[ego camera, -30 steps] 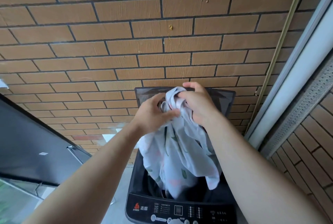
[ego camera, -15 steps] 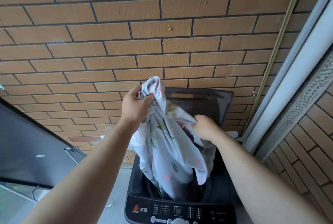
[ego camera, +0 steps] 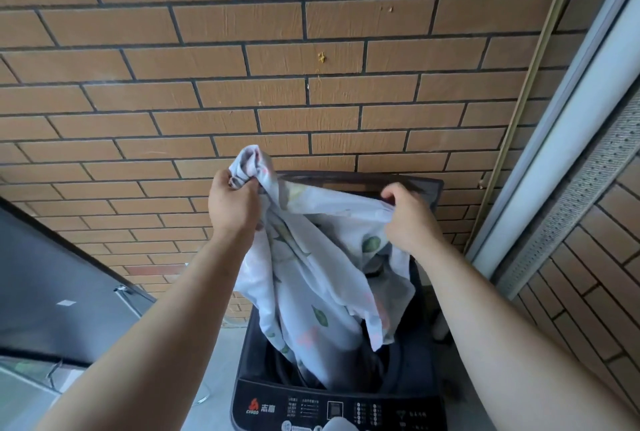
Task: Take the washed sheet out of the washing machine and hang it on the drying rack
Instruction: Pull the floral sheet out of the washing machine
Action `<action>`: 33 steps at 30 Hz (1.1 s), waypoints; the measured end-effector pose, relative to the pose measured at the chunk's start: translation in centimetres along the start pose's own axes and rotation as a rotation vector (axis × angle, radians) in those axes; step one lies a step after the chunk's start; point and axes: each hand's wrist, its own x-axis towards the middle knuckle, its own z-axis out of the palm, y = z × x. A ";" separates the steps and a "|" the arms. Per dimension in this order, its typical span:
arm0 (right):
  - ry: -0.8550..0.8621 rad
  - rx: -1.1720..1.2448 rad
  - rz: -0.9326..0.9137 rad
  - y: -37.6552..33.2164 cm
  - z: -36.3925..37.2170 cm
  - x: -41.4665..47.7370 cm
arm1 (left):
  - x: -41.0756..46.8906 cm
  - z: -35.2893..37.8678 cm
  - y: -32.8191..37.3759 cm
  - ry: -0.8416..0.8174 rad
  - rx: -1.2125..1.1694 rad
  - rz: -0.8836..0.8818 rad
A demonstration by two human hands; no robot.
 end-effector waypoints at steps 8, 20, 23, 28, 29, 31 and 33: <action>-0.076 0.192 0.273 4.2 3.7 -0.7 | 0.1 0.1 -0.6 0.066 -0.044 -0.076; -0.625 0.157 0.174 4.3 9.4 -3.9 | -0.9 -0.3 -0.6 0.033 -0.117 -0.116; -0.522 0.072 0.204 5.2 10.6 -4.6 | -1.0 -0.7 -0.6 0.033 -0.107 -0.113; -0.356 -0.054 0.243 5.8 11.8 -4.7 | -1.1 -1.3 -0.8 0.044 -0.067 -0.091; -0.333 -0.048 0.237 5.6 11.6 -4.5 | -1.0 -1.4 -0.8 0.049 -0.057 -0.086; -0.287 0.033 0.221 4.6 10.3 -3.8 | -1.0 -1.6 -0.7 0.054 -0.035 -0.073; -0.194 0.088 0.156 3.0 8.0 -2.9 | -1.0 -1.7 -0.7 0.055 -0.001 -0.053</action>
